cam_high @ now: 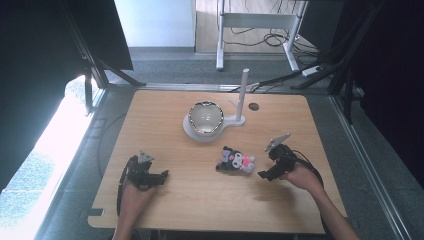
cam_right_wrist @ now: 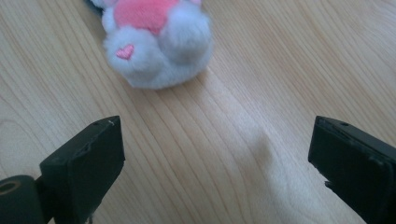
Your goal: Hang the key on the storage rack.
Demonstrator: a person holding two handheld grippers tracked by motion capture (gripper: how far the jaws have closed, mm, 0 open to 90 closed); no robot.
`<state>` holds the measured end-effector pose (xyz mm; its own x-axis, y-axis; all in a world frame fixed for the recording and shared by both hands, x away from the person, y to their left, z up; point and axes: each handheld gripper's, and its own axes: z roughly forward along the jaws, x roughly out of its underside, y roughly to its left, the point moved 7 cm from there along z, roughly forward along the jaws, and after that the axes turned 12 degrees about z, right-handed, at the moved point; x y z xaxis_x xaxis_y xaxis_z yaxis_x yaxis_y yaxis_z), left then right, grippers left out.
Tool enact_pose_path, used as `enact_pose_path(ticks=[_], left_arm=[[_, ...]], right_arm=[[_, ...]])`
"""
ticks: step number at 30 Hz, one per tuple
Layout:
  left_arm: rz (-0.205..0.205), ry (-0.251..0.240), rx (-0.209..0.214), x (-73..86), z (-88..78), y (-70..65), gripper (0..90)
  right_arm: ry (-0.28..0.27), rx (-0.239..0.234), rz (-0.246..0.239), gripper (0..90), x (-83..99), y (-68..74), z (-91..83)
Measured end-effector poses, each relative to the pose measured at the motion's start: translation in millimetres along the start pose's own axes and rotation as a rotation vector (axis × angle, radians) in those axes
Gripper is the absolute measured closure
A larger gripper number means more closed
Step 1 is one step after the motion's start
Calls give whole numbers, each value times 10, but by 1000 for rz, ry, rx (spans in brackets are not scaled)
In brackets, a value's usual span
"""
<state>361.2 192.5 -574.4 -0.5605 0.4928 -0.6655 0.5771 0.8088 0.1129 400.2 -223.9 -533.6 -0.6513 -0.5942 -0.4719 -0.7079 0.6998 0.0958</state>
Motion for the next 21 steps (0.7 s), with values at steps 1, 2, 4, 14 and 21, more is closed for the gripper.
enact_pose_path(ticks=[1, 2, 4, 14, 21], left_arm=[[0, 0, 0, 0, 0, 0, 70], [0, 0, 0, 0, 0, 0, 69], [0, 0, 0, 0, 0, 0, 70], [0, 0, 0, 0, 0, 0, 70], [0, 0, 0, 0, 0, 0, 69]], right_arm=[[16, -1, -18, 35, -41, 23, 15], [25, -4, -25, 35, -60, 36, 24], [34, -5, -32, 36, -78, 49, 34], [133, -13, -112, 68, -273, 182, 160], [201, -19, -181, 90, -432, 305, 263]])
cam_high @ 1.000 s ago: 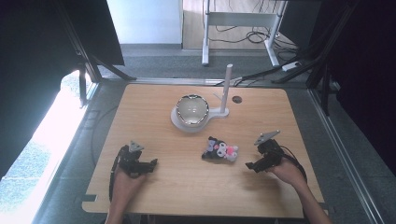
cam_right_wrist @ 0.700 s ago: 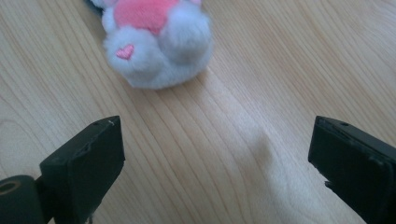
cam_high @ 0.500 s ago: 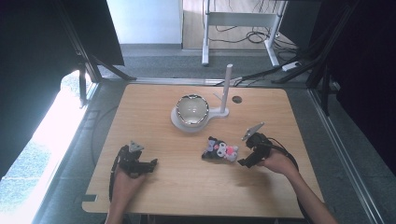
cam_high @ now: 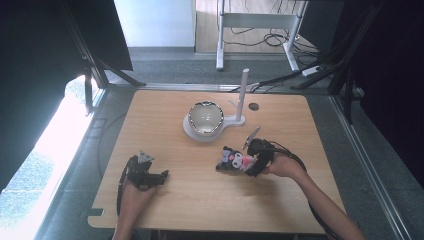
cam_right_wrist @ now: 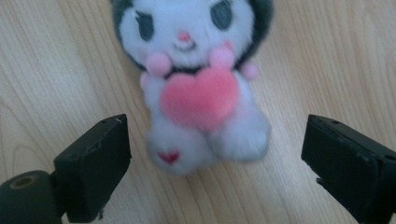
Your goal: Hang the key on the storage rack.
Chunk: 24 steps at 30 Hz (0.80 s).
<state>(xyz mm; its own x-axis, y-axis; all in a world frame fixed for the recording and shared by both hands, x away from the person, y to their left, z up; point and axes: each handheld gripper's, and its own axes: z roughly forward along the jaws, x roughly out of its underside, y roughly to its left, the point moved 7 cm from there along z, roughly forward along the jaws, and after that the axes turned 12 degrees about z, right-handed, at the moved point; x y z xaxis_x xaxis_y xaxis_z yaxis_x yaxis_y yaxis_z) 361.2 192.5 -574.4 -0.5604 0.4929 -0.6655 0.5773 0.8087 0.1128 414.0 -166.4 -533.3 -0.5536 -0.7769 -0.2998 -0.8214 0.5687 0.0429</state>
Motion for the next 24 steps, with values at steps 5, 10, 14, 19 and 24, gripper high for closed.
enact_pose_path(ticks=[5, 10, 14, 19, 24], left_arm=[[0, 0, 0, 0, 0, 0, 69], [0, 0, 0, 0, 0, 0, 69], [0, 0, 0, 0, 0, 0, 70], [0, 0, 0, 0, 0, 0, 69], [0, 0, 0, 0, 0, 0, 69]], right_arm=[[67, -5, -27, 133, -110, 54, 70], [138, 6, -48, 179, -197, 74, 153], [196, 13, -68, 298, -249, 97, 237], [224, 21, -82, 406, -271, 116, 264], [195, 14, -73, 442, -318, 109, 183]])
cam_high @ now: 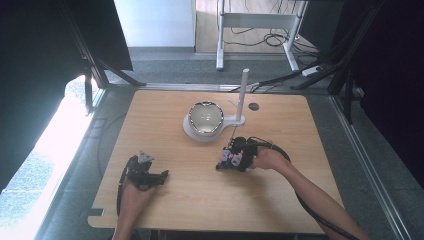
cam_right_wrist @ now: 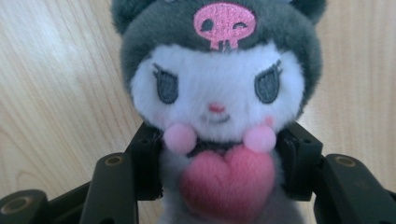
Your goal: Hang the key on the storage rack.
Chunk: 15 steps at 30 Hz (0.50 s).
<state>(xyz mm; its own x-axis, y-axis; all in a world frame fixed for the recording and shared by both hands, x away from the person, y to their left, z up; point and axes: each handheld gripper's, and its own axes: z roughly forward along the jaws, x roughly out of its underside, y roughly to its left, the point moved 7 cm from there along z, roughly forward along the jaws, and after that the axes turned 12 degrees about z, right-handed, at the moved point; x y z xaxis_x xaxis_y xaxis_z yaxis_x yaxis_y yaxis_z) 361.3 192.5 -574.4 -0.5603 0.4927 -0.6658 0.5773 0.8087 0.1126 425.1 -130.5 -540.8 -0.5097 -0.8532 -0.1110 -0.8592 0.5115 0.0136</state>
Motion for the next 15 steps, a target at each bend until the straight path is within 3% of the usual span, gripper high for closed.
enact_pose_path(ticks=[15], left_arm=[[0, 0, 2, -3, 3, 1, 69]], right_arm=[[-77, -27, 22, 446, 81, -162, -438]])
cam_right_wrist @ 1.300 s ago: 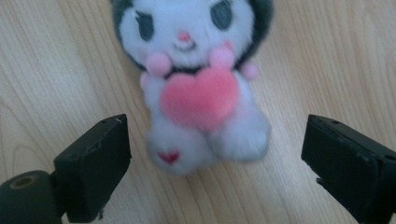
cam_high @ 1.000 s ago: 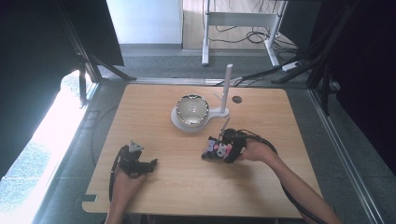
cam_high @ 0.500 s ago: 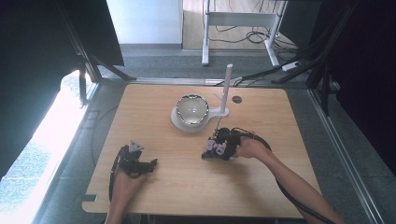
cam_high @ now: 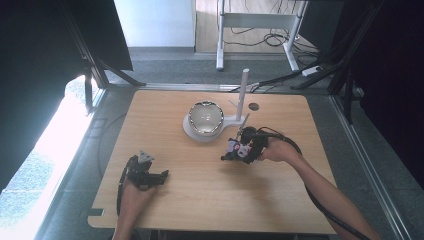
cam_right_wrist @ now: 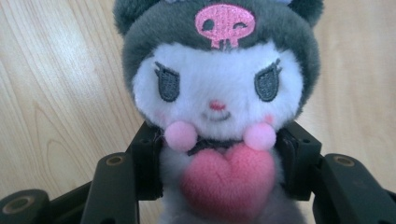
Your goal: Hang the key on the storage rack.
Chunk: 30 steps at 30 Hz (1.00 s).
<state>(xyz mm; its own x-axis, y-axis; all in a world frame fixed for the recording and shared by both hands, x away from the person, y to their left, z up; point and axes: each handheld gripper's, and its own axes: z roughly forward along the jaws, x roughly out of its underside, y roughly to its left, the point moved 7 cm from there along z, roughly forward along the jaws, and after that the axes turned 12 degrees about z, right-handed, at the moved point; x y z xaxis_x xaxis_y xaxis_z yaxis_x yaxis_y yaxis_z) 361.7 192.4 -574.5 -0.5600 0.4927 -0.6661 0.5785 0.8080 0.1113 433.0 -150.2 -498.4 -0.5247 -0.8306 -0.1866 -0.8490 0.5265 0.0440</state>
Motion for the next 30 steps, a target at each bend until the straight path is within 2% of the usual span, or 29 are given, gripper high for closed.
enact_pose_path(ticks=[7, 15, 21, 28, 29, 30], left_arm=[[2, 0, -1, 0, 0, 2, 68], [3, 0, -1, 0, 1, 2, 68], [2, -1, -1, -1, 1, 2, 69], [-2, -2, -2, -2, 2, 0, 69], [0, -2, -1, -2, 2, 1, 68], [0, -2, -1, -2, 2, 1, 68]], right_arm=[[-28, -6, 12, 446, -6, -101, -230], [-52, 9, 50, 446, -22, -260, -488], [-71, 50, 80, 446, 4, -470, -675], [-94, 76, 105, 447, 14, -648, -827], [-105, 87, 114, 447, 9, -713, -895], [-105, 87, 114, 447, 9, -713, -895]])
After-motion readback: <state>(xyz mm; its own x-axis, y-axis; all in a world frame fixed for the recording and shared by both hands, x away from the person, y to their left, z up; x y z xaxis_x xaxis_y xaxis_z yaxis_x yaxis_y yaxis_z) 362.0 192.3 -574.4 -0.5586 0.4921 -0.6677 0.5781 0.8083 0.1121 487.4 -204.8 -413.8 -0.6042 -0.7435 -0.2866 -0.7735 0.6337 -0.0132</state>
